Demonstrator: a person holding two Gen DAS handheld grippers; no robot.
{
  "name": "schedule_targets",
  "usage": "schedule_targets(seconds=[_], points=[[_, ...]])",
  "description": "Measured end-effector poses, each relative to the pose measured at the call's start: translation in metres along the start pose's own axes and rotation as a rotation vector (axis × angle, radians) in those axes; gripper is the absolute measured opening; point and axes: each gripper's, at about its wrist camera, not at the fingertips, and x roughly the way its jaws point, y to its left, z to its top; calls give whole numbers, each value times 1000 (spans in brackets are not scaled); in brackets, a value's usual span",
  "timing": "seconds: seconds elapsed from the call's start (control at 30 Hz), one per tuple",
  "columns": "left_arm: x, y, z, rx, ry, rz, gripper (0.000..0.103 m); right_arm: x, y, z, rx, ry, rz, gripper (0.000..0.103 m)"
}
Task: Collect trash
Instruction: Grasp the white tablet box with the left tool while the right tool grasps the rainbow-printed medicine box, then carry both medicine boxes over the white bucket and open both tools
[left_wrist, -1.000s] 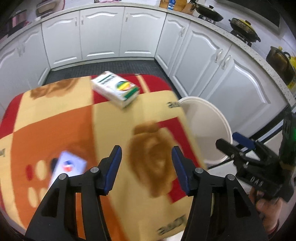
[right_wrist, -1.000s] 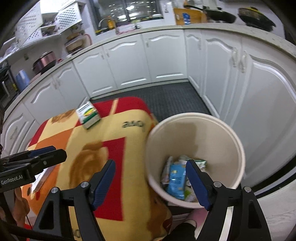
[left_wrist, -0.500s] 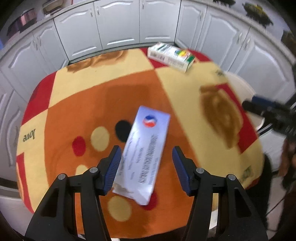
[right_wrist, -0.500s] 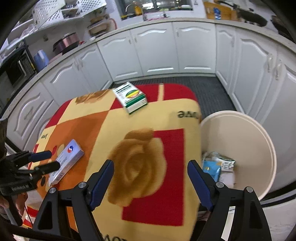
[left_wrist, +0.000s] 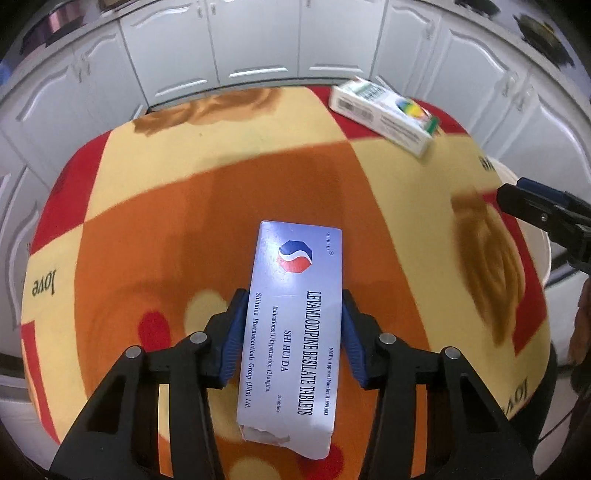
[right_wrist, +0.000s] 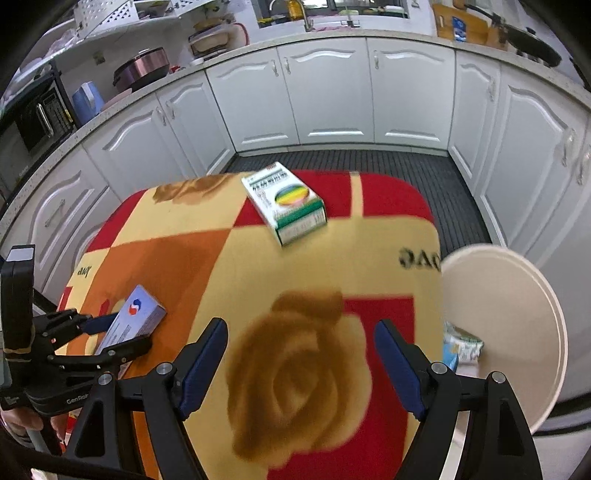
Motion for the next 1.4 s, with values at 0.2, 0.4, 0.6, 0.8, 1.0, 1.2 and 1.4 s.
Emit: schedule_targets(seconds=[0.2,0.4,0.6,0.8,1.0,1.2,1.4], points=[[8,27,31,-94,-20,25,46,29,1,47,-40,-4,-2,79],[18,44,47,-169,-18,3,46,68,11,88,-98,39,-17,82],[24,42,51,-161,-13,10,46,106,27,104,-157,106,-29,82],[21,38,48,-147,-16,13,46,108,20,99,-91,118,17,60],[11,33,39,-156,-30,-25,46,73,17,70,-78,83,39,56],[-7,11,30,-138,-54,-67,45,34,7,37,-37,54,46,54],[-21,-21,23,-93,-69,-88,45,1,-4,8,-6,14,52,53]])
